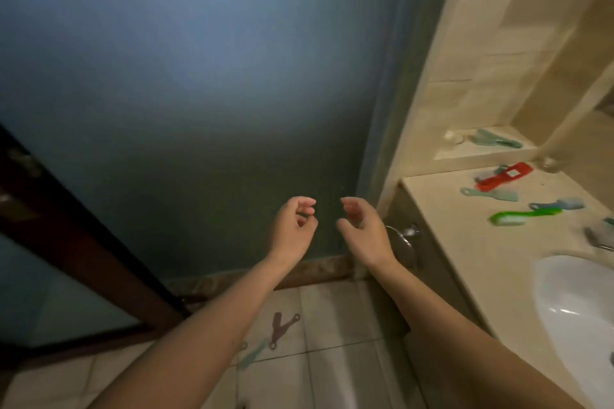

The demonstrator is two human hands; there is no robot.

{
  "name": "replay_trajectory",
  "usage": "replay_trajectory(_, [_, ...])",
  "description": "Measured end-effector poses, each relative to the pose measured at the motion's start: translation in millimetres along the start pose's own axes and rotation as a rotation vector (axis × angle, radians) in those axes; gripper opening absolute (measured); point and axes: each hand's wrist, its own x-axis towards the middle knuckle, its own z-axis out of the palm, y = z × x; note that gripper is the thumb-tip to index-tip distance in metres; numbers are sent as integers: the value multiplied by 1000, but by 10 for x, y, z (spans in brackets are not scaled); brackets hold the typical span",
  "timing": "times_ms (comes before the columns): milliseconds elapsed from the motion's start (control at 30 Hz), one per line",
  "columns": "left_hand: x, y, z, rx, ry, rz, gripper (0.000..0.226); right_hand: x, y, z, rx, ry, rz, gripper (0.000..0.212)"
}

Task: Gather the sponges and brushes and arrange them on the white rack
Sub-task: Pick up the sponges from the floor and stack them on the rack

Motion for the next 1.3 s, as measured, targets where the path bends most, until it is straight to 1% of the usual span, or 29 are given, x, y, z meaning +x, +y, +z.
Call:
replay_trajectory(167, [-89, -452, -668, 28, 103, -97, 26, -8, -111, 752, -4, -153, -3, 41])
replay_trajectory(267, [-180, -730, -951, 41, 182, -165, 27, -33, -135, 1117, -19, -251, -2, 41])
replay_trajectory(400, [-336, -1090, -1191, 32, 290, -271, 33, -46, -105, 1492, -32, -391, 4, 42])
replay_trajectory(533, [-459, -1390, -1361, 26, 399, -370, 32, 53, -68, 1867, -73, -550, -32, 42])
replay_trajectory(667, [-521, -1619, -1499, 36, 553, -473, 33, 205, -47, 2275, -105, -710, -78, 35])
replay_trajectory(767, [-617, -1762, -1527, 15, 652, -583, 31, 291, 6, 2562, -124, -852, -99, 30])
replay_trajectory(933, [-824, -1989, -1422, -21, 791, -732, 32, 315, 191, 2963, -209, -1044, -146, 37])
replay_trajectory(1000, [-940, -2089, -1338, -17, 841, -783, 33, 267, 299, 3095, -232, -1120, -154, 36])
replay_trajectory(1200, [-1313, -2508, -1035, -90, 904, -984, 34, 63, 636, 3445, -311, -1314, -109, 41])
replay_trajectory(1300, [-1515, -2777, -840, -118, 926, -1066, 32, -70, 877, 3625, -390, -1373, -157, 43])
